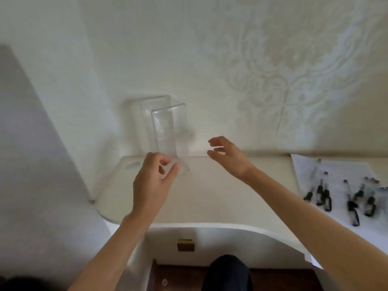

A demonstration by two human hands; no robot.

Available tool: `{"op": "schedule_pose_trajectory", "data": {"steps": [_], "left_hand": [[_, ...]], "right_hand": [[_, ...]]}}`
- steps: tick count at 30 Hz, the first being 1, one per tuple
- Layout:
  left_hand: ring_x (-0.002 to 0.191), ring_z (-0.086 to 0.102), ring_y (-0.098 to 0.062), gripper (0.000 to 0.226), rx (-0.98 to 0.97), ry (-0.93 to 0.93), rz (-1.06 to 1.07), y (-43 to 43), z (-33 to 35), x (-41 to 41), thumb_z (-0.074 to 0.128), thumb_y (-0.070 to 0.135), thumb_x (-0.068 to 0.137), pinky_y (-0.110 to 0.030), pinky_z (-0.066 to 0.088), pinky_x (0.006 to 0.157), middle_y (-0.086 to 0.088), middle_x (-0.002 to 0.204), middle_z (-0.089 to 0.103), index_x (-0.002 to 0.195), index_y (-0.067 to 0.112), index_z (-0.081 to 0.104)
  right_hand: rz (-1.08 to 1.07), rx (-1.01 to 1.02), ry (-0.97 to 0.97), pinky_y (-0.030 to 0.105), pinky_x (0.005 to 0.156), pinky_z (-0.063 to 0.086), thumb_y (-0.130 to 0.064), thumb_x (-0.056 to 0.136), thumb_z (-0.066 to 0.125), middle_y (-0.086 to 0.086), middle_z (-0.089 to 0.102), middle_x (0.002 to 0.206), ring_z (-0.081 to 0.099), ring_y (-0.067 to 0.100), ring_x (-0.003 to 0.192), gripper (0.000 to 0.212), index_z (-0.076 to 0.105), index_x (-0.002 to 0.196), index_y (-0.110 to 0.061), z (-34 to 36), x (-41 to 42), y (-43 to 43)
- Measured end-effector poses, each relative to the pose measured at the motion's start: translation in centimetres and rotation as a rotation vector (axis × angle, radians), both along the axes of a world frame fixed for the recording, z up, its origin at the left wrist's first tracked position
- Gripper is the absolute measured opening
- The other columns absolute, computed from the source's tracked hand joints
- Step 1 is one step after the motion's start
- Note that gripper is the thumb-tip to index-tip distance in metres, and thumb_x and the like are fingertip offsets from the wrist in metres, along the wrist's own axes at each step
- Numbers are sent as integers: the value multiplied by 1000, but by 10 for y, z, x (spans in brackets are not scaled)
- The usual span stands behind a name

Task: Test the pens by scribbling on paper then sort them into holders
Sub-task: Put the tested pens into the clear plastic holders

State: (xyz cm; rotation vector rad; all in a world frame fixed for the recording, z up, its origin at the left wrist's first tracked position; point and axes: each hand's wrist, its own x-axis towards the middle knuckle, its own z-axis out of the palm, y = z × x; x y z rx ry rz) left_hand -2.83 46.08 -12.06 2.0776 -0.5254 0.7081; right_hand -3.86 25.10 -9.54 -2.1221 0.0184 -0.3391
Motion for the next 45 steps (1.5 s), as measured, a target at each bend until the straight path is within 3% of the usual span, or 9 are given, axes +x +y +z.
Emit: {"op": "schedule_pose_trajectory", "data": {"steps": [3, 6, 9, 13, 17, 22, 31, 38, 45], "left_hand": [[90, 53, -17, 54, -81, 103, 84, 25, -7, 23, 74, 34, 75, -31, 47, 75, 5, 110, 38, 113, 12, 44], [126, 37, -21, 94, -80, 320, -53, 24, -12, 48, 77, 35, 71, -25, 32, 95, -7, 139, 24, 143, 24, 18], [141, 14, -18, 113, -62, 414, -200, 12, -22, 65, 78, 39, 70, -29, 23, 104, -3, 154, 7, 145, 36, -7], [139, 24, -19, 104, -133, 335, -247, -11, -32, 73, 72, 28, 79, -32, 25, 109, 12, 153, 11, 144, 37, -10], [125, 47, -24, 93, -148, 332, -283, -41, -37, 63, 68, 26, 83, -38, 39, 102, -3, 145, 38, 136, 53, -4], [117, 52, -20, 89, -116, 317, -452, -100, -37, 38, 66, 23, 86, -31, 39, 98, -1, 145, 38, 128, 59, -4], [141, 12, -9, 100, -34, 362, -713, -201, -36, 3, 71, 32, 80, -20, 13, 107, 8, 154, 9, 137, 45, -10], [141, 16, -6, 105, -92, 409, -785, -220, -37, 15, 70, 57, 68, -44, 22, 115, 12, 155, 13, 136, 58, -10], [141, 17, -4, 104, -106, 367, -768, -221, -38, 16, 74, 30, 76, -42, 21, 116, 12, 155, 15, 134, 60, -6]], "right_hand": [[42, 215, -5, 26, 95, 40, -31, 91, 60, -3, 45, 138, 48, 15, 123, 52, 39, 138, -21, 8, 17, 36], [75, 344, 11, 25, 96, 34, -34, 91, 60, -4, 38, 146, 43, 15, 130, 60, 31, 144, -27, 13, 29, 59], [80, 385, 17, 20, 93, 34, -23, 93, 58, 1, 39, 146, 43, 14, 127, 58, 32, 145, -28, 12, 32, 65], [67, 369, 5, 8, 74, 40, -9, 92, 53, 2, 44, 140, 49, 7, 112, 56, 36, 143, -27, 11, 22, 54], [-31, 389, -36, 18, 89, 41, -8, 92, 52, 0, 48, 136, 52, 5, 110, 54, 40, 140, -29, 7, -5, 26], [-219, 347, -65, 29, 96, 42, -6, 92, 49, -1, 50, 130, 53, 12, 111, 52, 39, 139, -26, 6, -48, -23], [-441, 273, -104, 12, 72, 40, -4, 91, 48, 0, 48, 121, 52, 0, 94, 58, 36, 141, -30, 6, -100, -100], [-332, 174, -114, 40, 114, 25, -22, 83, 52, -11, 26, 145, 25, 9, 136, 68, 28, 142, -48, 1, -105, -110], [-305, 230, -365, 30, 112, 16, -11, 72, 46, -23, 30, 150, 19, -2, 140, 78, 33, 144, -37, 46, -90, -116]]}}
